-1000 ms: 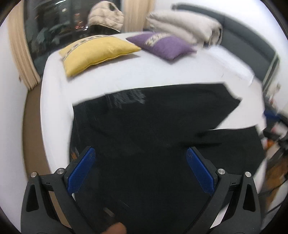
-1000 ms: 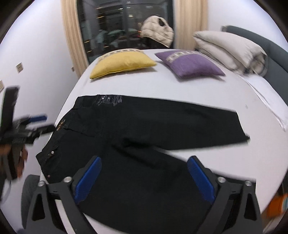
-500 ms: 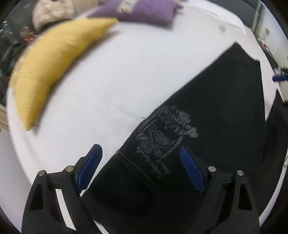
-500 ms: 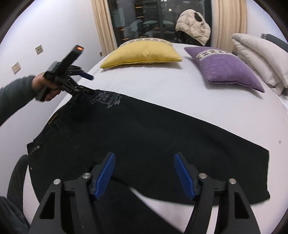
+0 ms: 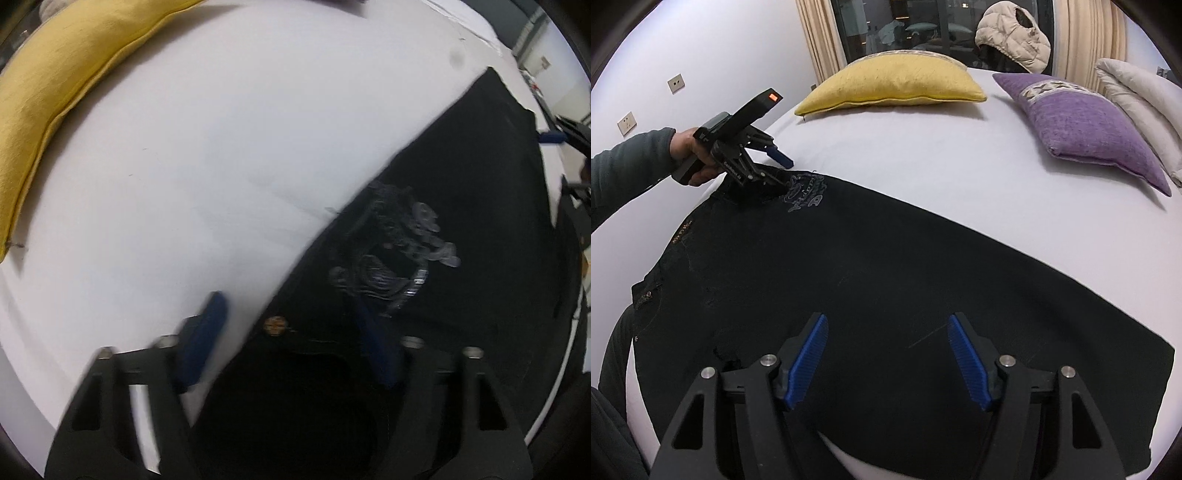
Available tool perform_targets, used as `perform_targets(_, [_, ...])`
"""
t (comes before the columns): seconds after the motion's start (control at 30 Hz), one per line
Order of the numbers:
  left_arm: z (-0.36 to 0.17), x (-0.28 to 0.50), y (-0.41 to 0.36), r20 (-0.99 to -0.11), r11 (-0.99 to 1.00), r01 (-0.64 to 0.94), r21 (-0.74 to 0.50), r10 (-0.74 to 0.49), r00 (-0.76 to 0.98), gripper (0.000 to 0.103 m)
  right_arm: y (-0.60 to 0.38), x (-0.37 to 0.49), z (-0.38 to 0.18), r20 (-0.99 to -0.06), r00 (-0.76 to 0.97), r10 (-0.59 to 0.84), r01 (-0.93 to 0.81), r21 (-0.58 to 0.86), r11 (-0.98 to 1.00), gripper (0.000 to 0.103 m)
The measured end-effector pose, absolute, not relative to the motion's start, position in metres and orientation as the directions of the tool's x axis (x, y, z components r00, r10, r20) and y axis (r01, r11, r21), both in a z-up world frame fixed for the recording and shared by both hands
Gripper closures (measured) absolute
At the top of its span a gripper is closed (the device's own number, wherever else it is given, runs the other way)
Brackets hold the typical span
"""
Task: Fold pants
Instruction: 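Grasp the jeans waistband with the left gripper while the right gripper grasps the waistband end, then lift the waistband with both grippers and fold the jeans over onto the legs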
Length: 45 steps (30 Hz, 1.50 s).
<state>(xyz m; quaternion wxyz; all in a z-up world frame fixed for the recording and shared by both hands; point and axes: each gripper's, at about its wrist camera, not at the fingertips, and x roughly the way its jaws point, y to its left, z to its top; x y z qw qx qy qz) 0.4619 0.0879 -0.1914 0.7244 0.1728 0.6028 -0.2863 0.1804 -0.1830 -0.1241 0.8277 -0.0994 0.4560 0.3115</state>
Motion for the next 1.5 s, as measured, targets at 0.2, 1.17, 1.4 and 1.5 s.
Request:
perform_targets(0.2, [-0.186,0.451,0.080,-0.966,0.769,0.637,-0.061,-0.207,0.157,0.090,-0.174,0.200,-0.120,-0.819,0.392,0.419,-0.622,0.099,0.777,0.033])
perform_targets(1.17, [-0.106,0.349,0.087,-0.837,0.732,0.667,0.140,-0.272,0.474,0.093,-0.097,0.288,-0.147,-0.904,0.294,0.311,-0.798,-0.053,0.601,0.043])
perform_targets(1.4, [-0.106,0.345,0.084,-0.836,0.727,0.674,0.132,-0.283,0.469,0.093,-0.080,0.293,-0.153,-0.932,0.254,0.260,-0.824,-0.067,0.563,0.073])
perform_targets(1.5, [-0.106,0.343,0.081,-0.837,0.721,0.678,0.142,-0.279,0.472,0.093,-0.084,0.292,-0.152,-0.934,0.242,0.262,-0.817,-0.051,0.575,0.087])
